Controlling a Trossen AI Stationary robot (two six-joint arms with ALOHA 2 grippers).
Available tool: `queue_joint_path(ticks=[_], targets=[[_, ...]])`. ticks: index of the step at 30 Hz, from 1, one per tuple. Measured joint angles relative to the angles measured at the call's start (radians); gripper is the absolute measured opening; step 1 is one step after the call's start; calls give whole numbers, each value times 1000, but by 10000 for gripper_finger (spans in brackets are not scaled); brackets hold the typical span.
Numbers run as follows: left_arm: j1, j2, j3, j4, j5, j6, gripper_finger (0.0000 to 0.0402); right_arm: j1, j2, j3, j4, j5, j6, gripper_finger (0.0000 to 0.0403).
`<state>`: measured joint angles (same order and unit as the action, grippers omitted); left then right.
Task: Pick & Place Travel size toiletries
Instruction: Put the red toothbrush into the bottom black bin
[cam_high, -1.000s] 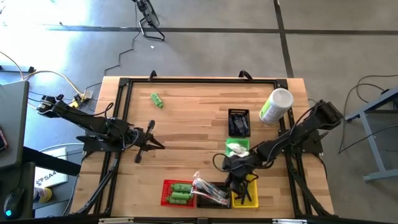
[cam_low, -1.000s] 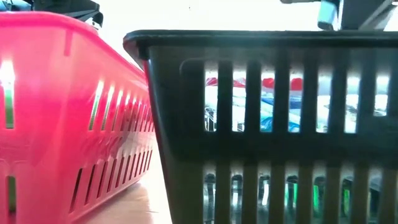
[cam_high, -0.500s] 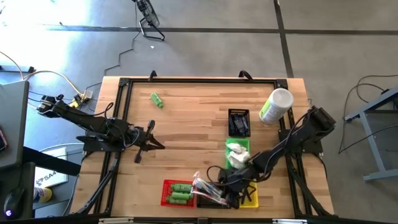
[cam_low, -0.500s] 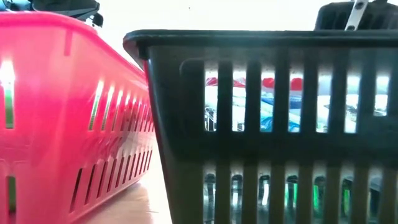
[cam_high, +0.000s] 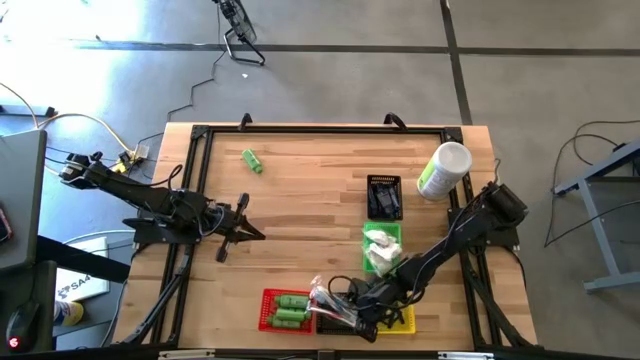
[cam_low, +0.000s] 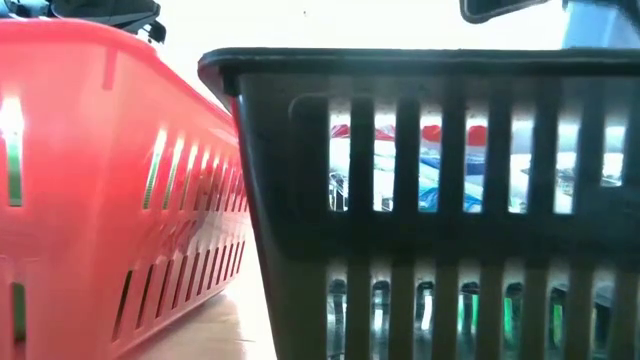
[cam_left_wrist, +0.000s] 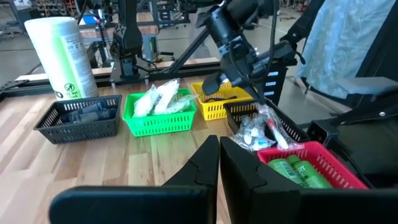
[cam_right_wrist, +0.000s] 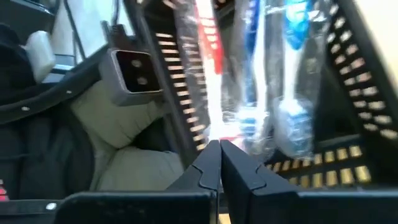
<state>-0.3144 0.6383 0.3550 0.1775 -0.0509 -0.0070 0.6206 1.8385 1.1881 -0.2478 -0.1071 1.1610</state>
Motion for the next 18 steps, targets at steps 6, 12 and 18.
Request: queue_joint_path(ticks=[6, 12, 18], targets=[[0, 0, 0, 0, -2, 28, 10, 9, 0, 0, 3, -13, 53, 2], [0, 0, 0, 0, -7, 44, 10, 8, 0, 0, -62, 15, 73, 2], [0, 0, 0, 0, -7, 55, 10, 8, 0, 0, -91, 50, 73, 2]])
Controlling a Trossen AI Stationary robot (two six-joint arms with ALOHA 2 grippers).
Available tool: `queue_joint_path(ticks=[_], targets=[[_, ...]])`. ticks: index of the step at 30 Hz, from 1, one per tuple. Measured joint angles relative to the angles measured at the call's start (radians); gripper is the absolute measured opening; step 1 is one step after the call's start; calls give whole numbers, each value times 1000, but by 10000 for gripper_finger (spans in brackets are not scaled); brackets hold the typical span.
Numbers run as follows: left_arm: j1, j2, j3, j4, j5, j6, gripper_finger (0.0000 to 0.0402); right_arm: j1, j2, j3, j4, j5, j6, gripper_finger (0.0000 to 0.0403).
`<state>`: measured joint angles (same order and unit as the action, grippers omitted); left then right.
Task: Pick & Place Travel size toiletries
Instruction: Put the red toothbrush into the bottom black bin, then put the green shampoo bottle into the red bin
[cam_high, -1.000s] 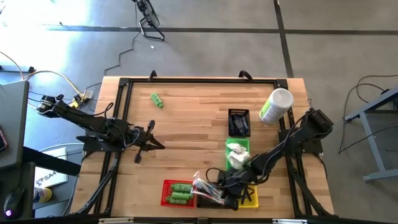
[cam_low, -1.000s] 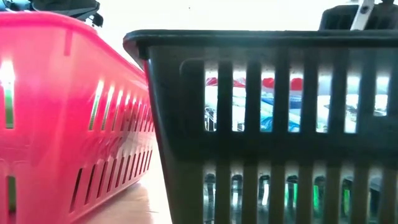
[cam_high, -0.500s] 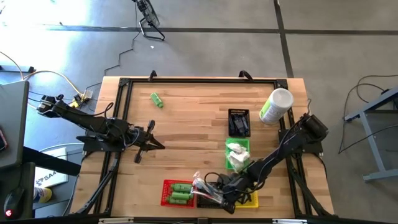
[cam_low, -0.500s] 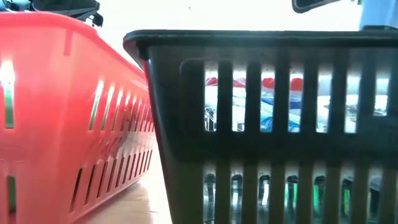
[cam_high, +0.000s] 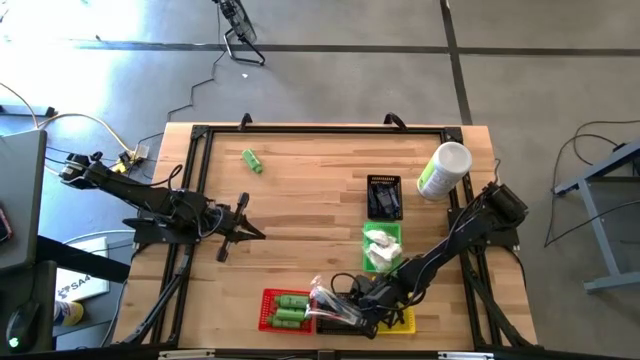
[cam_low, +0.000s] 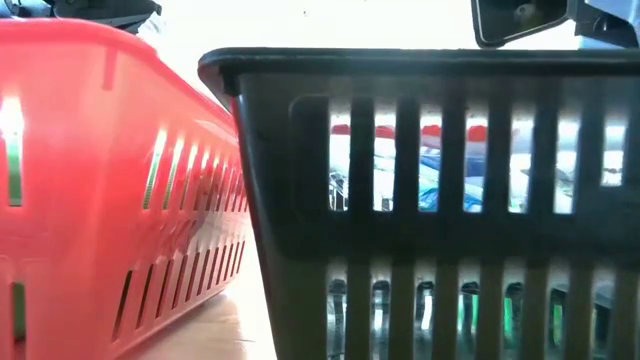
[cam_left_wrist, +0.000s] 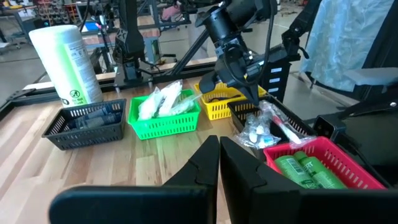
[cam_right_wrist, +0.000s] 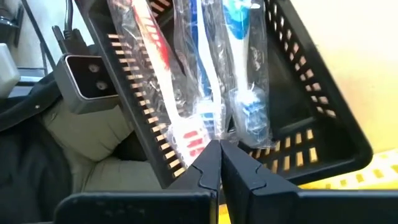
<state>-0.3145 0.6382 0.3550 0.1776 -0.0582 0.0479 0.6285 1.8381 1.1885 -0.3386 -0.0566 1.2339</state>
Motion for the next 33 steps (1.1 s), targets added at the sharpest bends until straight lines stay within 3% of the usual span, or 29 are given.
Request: queue_joint_path(ticks=[11, 25, 33], targets=[[0, 0, 0, 0, -1, 0, 10, 0, -65, 0, 19, 11, -95, 2], [0, 0, 0, -1, -2, 8, 10, 2, -377, 1, -27, 329, -613, 2], [0, 0, 0, -4, -2, 8, 10, -18, -431, 0, -89, 370, -804, 2]])
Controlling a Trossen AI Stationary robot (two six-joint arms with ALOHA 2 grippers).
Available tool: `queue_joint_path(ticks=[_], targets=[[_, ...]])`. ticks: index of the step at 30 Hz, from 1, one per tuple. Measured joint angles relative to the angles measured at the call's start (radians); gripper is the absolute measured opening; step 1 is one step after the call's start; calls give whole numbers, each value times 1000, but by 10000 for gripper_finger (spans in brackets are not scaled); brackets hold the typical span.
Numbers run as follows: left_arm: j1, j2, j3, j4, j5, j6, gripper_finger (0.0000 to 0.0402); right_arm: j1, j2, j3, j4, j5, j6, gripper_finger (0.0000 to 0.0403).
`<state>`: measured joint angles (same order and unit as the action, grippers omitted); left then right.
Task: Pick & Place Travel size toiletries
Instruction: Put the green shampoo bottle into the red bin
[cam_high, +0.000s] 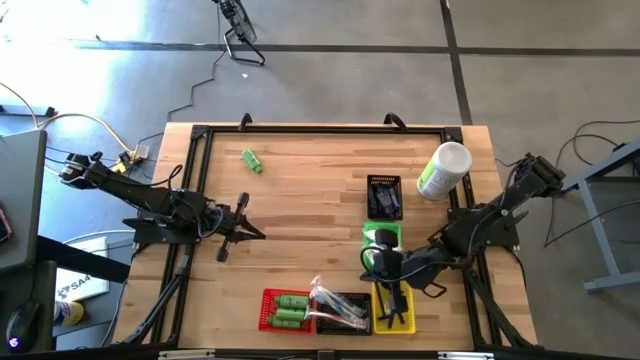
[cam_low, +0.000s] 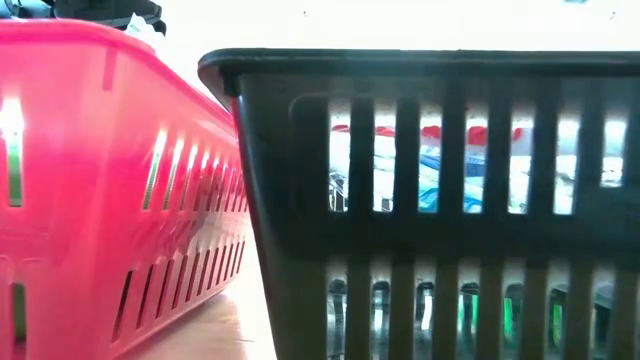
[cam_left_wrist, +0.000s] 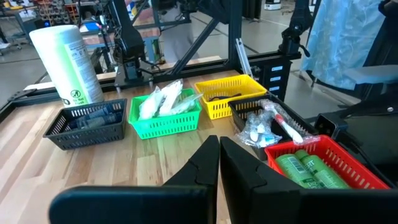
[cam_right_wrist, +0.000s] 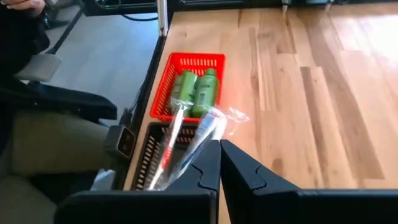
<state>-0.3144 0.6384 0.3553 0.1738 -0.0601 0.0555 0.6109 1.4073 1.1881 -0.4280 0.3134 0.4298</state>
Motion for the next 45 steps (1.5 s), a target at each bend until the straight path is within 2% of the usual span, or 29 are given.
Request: queue_joint_path(ticks=[5, 14, 18, 23, 29, 37, 40, 45], targets=[[0, 0, 0, 0, 0, 0, 10, -39, -2, 0, -38, -21, -50, 2], [0, 0, 0, 0, 0, 0, 10, -198, -2, -76, 65, -189, -186, 2], [0, 0, 0, -1, 0, 0, 10, -286, -2, -101, 64, -256, -202, 2], [0, 0, 0, -1, 0, 0, 10, -368, -2, -102, 66, -307, -312, 2], [0, 0, 0, -6, 0, -1, 10, -487, -14, -103, 59, -422, -409, 2], [0, 0, 0, -1, 0, -1, 10, -573, -58, -103, 14, -337, -496, 2], [0, 0, 1, -11, 0, -1, 10, -579, -77, -113, -7, -341, -537, 2], [0, 0, 1, -12, 0, -1, 10, -579, -160, -217, 58, -342, -529, 2]])
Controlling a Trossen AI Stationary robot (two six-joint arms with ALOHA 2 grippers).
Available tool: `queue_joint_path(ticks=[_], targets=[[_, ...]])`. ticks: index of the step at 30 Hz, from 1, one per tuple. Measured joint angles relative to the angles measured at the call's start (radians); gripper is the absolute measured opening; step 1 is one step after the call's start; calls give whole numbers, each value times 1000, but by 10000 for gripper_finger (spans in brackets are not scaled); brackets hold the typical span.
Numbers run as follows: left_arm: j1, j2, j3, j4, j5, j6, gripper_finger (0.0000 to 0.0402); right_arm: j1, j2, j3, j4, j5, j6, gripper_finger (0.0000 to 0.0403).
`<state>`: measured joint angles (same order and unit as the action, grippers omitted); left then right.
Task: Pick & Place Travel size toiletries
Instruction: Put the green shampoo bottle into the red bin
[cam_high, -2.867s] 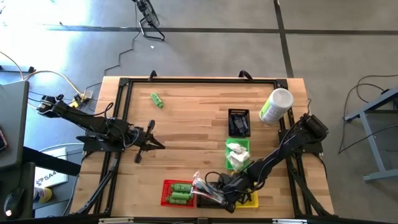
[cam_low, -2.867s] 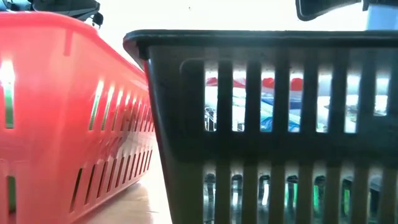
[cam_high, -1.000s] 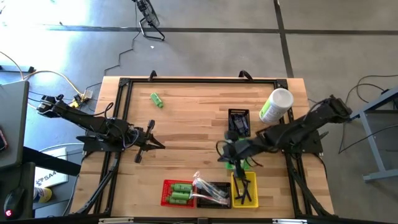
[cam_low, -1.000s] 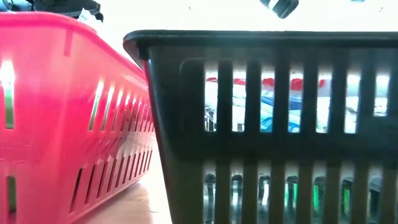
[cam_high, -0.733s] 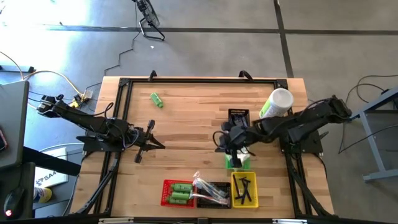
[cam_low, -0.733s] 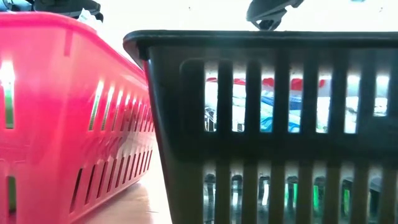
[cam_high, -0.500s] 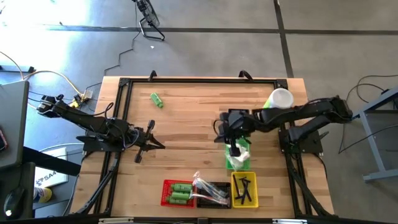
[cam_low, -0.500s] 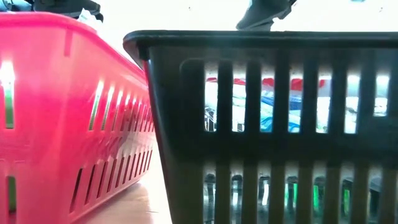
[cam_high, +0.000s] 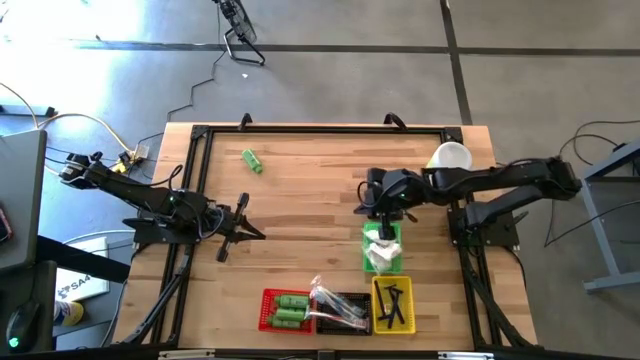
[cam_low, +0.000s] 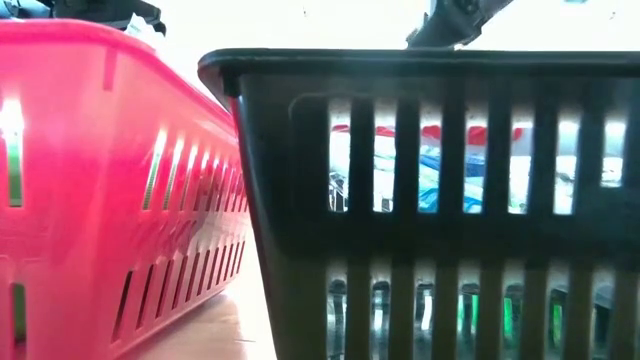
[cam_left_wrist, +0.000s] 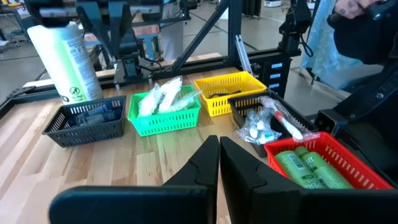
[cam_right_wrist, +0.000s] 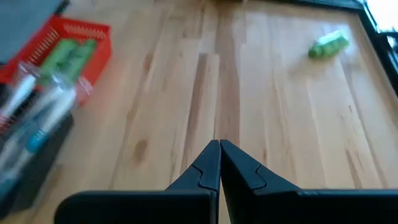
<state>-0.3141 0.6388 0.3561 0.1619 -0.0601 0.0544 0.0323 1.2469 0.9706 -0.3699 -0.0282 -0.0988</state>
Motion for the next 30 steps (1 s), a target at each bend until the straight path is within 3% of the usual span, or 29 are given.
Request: queue_joint_path(ticks=[11, 30], targets=[[0, 0, 0, -12, 0, 0, 10, 7, -271, -301, 190, 17, 124, 2], [0, 0, 0, -38, 0, -10, 10, 7, -692, -524, 203, 59, 183, 2]])
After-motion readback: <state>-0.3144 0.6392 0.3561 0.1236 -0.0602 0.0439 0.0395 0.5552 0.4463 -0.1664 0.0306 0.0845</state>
